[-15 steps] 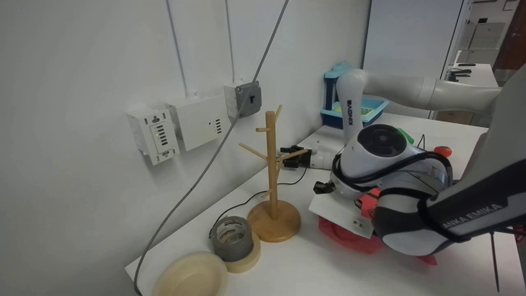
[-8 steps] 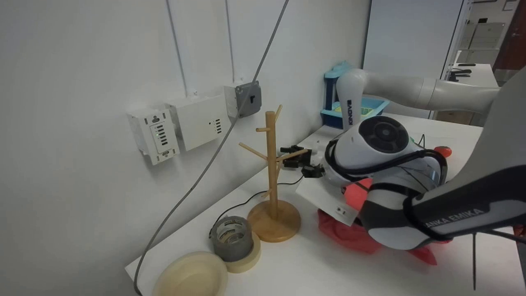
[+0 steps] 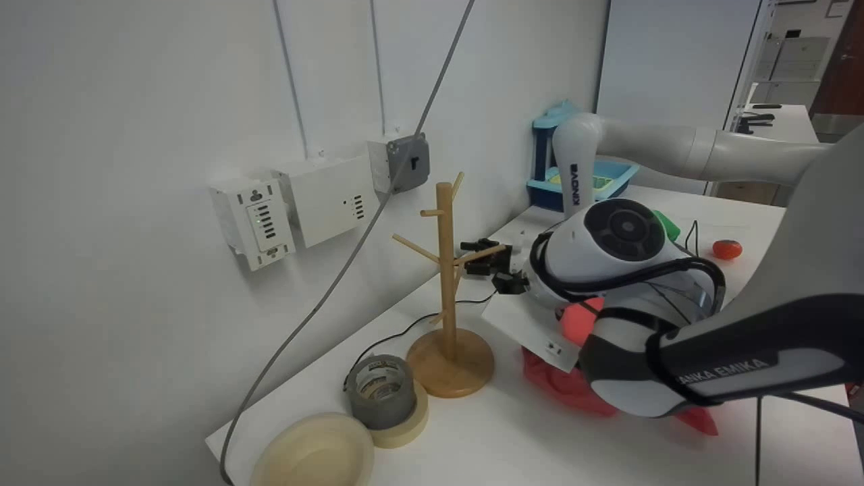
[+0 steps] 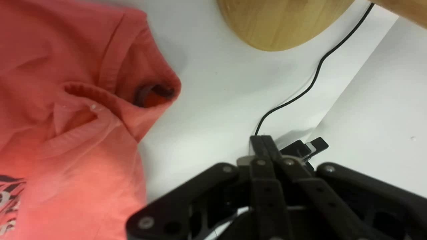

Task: Fold the sweatshirt on the table then unfold it

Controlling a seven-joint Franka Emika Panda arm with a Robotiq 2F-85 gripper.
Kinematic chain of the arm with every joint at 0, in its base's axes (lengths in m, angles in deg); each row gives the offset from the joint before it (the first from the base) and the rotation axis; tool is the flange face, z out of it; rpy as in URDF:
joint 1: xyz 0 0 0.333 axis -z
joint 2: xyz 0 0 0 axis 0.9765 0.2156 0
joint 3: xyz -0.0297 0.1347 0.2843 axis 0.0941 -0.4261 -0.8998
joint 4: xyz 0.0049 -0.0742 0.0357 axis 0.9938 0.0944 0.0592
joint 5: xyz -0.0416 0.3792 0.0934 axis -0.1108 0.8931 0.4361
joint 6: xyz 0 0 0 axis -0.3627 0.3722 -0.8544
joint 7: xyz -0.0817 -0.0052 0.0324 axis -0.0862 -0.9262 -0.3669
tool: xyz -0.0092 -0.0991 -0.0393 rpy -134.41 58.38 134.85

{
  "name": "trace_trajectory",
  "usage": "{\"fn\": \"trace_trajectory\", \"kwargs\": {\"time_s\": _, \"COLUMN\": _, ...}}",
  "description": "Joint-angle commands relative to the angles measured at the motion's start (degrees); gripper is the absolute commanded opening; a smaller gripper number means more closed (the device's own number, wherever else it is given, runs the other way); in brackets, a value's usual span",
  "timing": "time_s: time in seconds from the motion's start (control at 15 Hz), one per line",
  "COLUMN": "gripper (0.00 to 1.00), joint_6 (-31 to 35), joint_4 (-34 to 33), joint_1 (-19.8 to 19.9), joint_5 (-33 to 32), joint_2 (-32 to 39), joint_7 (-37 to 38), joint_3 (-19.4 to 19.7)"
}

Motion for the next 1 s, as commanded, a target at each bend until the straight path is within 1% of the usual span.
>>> {"fn": "trace_trajectory", "kwargs": {"time_s": 0.0, "gripper": 0.00, "joint_6": -2.89, "joint_4": 0.59, "joint_1": 1.48, "joint_5": 0.08, "joint_2": -2.96, "joint_7": -7.19, "joint_3": -0.65}}
{"fn": "trace_trajectory", "kwargs": {"time_s": 0.33, "gripper": 0.00, "joint_6": -7.34, "joint_4": 3.08, "joint_1": 3.41, "joint_5": -1.95, "joint_2": -9.31, "joint_7": -17.02, "joint_3": -1.44}}
{"fn": "trace_trajectory", "kwargs": {"time_s": 0.6, "gripper": 0.00, "joint_6": -11.12, "joint_4": 6.28, "joint_1": 5.99, "joint_5": -3.85, "joint_2": -16.84, "joint_7": -25.44, "joint_3": -3.33}}
{"fn": "trace_trajectory", "kwargs": {"time_s": 0.73, "gripper": 0.00, "joint_6": -12.68, "joint_4": 8.46, "joint_1": 7.99, "joint_5": -5.24, "joint_2": -21.35, "joint_7": -29.68, "joint_3": -5.04}}
{"fn": "trace_trajectory", "kwargs": {"time_s": 0.93, "gripper": 0.00, "joint_6": -15.28, "joint_4": 12.74, "joint_1": 12.46, "joint_5": -7.31, "joint_2": -29.19, "joint_7": -36.54, "joint_3": -9.38}}
